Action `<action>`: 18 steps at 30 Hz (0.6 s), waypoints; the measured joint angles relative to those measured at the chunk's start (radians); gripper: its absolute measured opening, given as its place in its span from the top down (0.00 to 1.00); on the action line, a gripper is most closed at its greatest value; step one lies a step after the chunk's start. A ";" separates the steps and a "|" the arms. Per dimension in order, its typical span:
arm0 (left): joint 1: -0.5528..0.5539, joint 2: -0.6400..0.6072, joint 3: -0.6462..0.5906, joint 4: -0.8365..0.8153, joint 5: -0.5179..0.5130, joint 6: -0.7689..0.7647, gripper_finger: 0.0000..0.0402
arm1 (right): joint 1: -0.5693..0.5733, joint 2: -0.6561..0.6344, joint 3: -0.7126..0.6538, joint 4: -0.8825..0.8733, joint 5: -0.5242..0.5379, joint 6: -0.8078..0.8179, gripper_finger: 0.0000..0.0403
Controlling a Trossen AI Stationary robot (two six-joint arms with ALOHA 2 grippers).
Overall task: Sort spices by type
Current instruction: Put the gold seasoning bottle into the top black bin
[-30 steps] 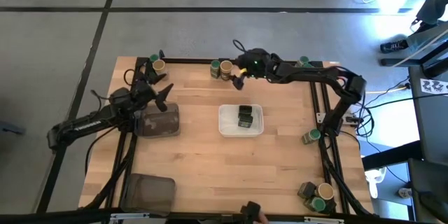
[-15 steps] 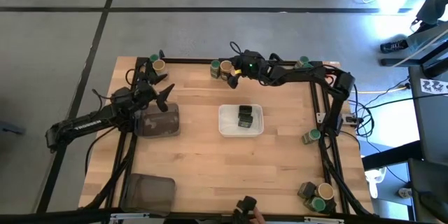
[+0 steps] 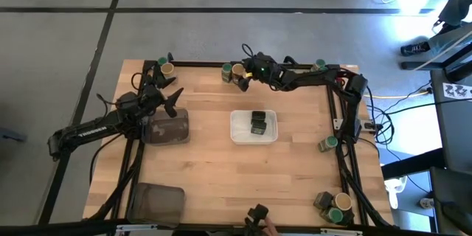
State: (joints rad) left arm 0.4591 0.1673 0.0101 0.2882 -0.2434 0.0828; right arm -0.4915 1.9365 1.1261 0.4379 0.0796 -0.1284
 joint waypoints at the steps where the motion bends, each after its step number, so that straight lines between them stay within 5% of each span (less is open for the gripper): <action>1: 0.000 0.000 0.000 0.001 0.000 0.002 0.34 | 0.000 0.009 -0.001 -0.006 -0.001 0.002 0.08; 13: 0.000 0.003 -0.001 0.000 -0.001 0.010 0.34 | 0.000 0.096 -0.001 0.080 0.000 0.049 0.09; 18: 0.000 0.003 -0.001 0.001 -0.001 0.021 0.34 | 0.000 0.111 -0.001 0.104 0.000 0.071 0.18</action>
State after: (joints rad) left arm 0.4591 0.1699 0.0093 0.2889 -0.2447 0.1035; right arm -0.4915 2.0472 1.1255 0.5422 0.0798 -0.0572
